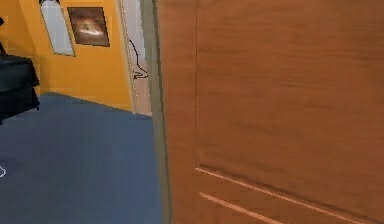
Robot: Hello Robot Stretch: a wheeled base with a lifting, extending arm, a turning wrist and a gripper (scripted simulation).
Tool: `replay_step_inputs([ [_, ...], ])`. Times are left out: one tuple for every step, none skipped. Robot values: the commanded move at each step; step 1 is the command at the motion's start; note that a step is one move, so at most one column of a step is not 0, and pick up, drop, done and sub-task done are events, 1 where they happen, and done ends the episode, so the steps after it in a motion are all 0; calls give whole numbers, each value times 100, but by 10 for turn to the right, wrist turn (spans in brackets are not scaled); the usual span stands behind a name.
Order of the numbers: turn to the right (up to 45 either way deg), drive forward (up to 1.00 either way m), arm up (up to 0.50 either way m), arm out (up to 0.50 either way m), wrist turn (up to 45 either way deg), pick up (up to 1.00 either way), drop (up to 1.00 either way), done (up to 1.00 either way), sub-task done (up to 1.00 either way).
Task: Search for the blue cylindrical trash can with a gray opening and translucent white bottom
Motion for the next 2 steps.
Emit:
replay_step_inputs([
  [-180, 0, 0, 0, 0, 0, 0, 0, 0],
  [0, 20, 0, 0, 0, 0, 0, 0, 0],
])
